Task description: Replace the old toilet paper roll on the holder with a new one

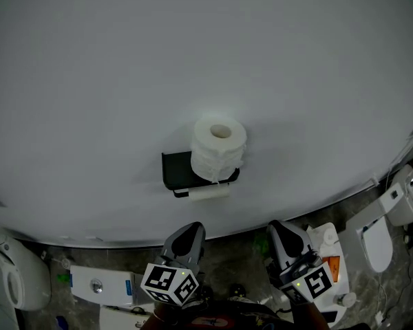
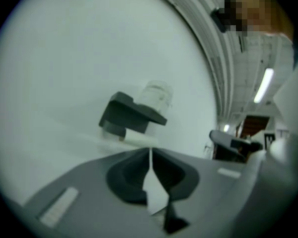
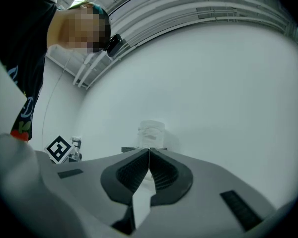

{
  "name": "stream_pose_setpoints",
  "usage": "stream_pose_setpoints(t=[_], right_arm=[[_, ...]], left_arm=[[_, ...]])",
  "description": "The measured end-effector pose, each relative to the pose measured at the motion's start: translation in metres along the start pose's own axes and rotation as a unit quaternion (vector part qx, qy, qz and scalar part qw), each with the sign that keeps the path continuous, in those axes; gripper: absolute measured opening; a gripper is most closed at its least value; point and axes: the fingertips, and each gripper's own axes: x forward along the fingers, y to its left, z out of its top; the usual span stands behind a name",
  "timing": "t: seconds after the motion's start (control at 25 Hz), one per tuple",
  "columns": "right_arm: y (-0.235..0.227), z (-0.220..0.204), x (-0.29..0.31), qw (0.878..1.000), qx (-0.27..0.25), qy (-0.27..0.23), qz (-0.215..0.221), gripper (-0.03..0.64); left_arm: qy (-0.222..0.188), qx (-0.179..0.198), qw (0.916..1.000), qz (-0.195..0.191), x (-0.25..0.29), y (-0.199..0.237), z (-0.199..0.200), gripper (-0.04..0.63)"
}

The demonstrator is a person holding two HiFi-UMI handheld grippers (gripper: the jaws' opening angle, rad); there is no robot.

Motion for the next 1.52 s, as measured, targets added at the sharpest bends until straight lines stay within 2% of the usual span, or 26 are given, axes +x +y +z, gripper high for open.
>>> stream_pose_setpoints(t=[0.08, 0.16, 0.2, 0.32, 0.44, 0.52, 0.6, 0.64, 0.76, 0.8, 0.96, 1.04, 1.24, 1.52], right_arm=[[-0.007, 0.001, -0.003, 1.0, -0.002, 0.002, -0.001, 0.012], [-0.013, 0.002, -0.006, 1.0, -0.005, 0.001, -0.002, 0.012], [-0.016, 0.004, -0.008, 1.0, -0.006, 0.0, -0.003, 0.012], [-0.023, 0.006, -0.011, 1.0, -0.007, -0.001, -0.006, 0.012], [-0.028, 0.004, -0.012, 1.0, -0.007, 0.002, -0.005, 0.012], [-0.03, 0.003, -0.012, 1.0, -0.007, 0.004, -0.005, 0.012], [-0.031, 0.001, -0.014, 1.0, -0.006, 0.007, -0.004, 0.013], [-0.032, 0.0, -0.014, 1.0, -0.006, 0.008, -0.004, 0.012], [-0.034, -0.001, -0.015, 1.0, -0.005, 0.009, -0.003, 0.012], [-0.034, -0.001, -0.015, 1.0, -0.004, 0.009, -0.003, 0.012], [-0.034, -0.003, -0.016, 1.0, -0.003, 0.01, -0.004, 0.012], [-0.036, -0.003, -0.019, 1.0, -0.002, 0.01, -0.009, 0.012], [-0.043, -0.004, -0.026, 1.0, -0.001, 0.011, -0.025, 0.012], [-0.05, -0.003, -0.039, 0.999, -0.002, 0.013, -0.044, 0.012]], left_arm=[[-0.006, -0.07, 0.9974, -0.014, 0.012, -0.004, -0.005, 0.061], [-0.024, -0.144, 0.989, -0.024, 0.022, -0.005, -0.005, 0.085], [-0.034, -0.188, 0.9812, -0.031, 0.028, -0.005, -0.006, 0.099], [-0.05, -0.311, 0.9476, -0.053, 0.046, -0.002, -0.011, 0.181], [-0.074, -0.372, 0.9234, -0.06, 0.058, 0.005, -0.009, 0.223], [-0.091, -0.402, 0.9092, -0.059, 0.063, 0.01, -0.006, 0.227], [-0.099, -0.422, 0.8994, -0.056, 0.068, 0.016, -0.004, 0.232], [-0.101, -0.425, 0.8977, -0.054, 0.069, 0.018, -0.003, 0.232], [-0.112, -0.417, 0.9007, -0.05, 0.071, 0.024, 0.006, 0.232], [-0.116, -0.419, 0.8995, -0.046, 0.073, 0.028, 0.007, 0.232], [-0.125, -0.443, 0.8871, -0.027, 0.076, 0.041, 0.006, 0.22], [-0.127, -0.435, 0.8913, -0.017, 0.075, 0.043, 0.007, 0.147], [-0.132, -0.43, 0.8922, -0.036, 0.081, 0.037, 0.01, 0.138], [-0.116, -0.428, 0.8944, -0.057, 0.095, 0.021, 0.006, 0.138]])
